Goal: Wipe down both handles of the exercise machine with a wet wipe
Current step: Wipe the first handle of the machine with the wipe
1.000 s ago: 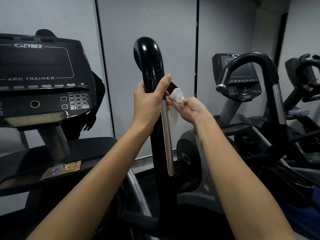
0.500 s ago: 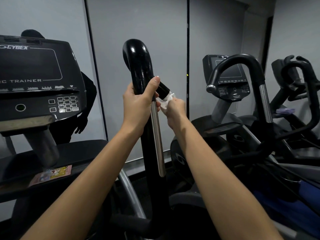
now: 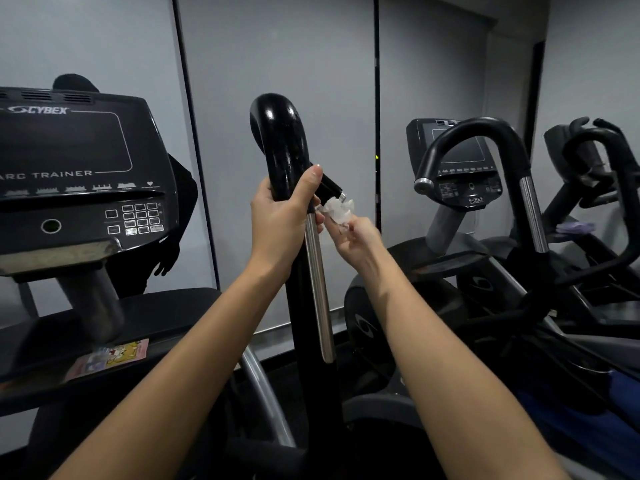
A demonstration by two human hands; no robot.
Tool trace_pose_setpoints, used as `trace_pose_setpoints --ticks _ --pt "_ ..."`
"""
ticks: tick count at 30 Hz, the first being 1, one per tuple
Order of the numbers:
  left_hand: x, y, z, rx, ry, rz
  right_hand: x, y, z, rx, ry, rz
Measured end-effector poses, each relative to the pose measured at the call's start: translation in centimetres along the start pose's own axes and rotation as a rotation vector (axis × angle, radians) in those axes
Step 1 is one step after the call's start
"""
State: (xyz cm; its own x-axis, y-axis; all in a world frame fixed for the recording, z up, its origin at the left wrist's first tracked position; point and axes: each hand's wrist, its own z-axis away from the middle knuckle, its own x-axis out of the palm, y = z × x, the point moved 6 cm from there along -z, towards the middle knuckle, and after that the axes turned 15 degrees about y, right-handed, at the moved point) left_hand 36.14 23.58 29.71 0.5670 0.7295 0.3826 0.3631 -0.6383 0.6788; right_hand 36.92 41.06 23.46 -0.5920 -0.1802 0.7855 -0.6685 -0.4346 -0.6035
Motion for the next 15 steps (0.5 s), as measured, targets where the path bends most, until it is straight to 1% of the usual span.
trace_pose_setpoints --ticks 2,5,8,12,15 --pt "-0.2 -0.1 0.0 -0.002 0.011 -0.007 -1.1 0.2 0.5 0.023 0.003 0.044" --pt "-0.1 -0.1 0.0 -0.01 0.015 -0.014 -1.9 -1.9 0.1 -0.091 0.09 0.107" --pt "0.0 0.0 0.1 -0.009 0.014 -0.01 0.4 -3.2 0.8 -0.174 0.012 0.157" --pt "0.0 -0.1 -0.1 -0.018 0.017 0.0 2.6 -2.2 1.2 -0.235 0.008 0.276" --pt "-0.1 -0.3 -0.3 -0.025 0.02 0.0 2.6 -1.5 1.0 -0.237 0.035 0.253"
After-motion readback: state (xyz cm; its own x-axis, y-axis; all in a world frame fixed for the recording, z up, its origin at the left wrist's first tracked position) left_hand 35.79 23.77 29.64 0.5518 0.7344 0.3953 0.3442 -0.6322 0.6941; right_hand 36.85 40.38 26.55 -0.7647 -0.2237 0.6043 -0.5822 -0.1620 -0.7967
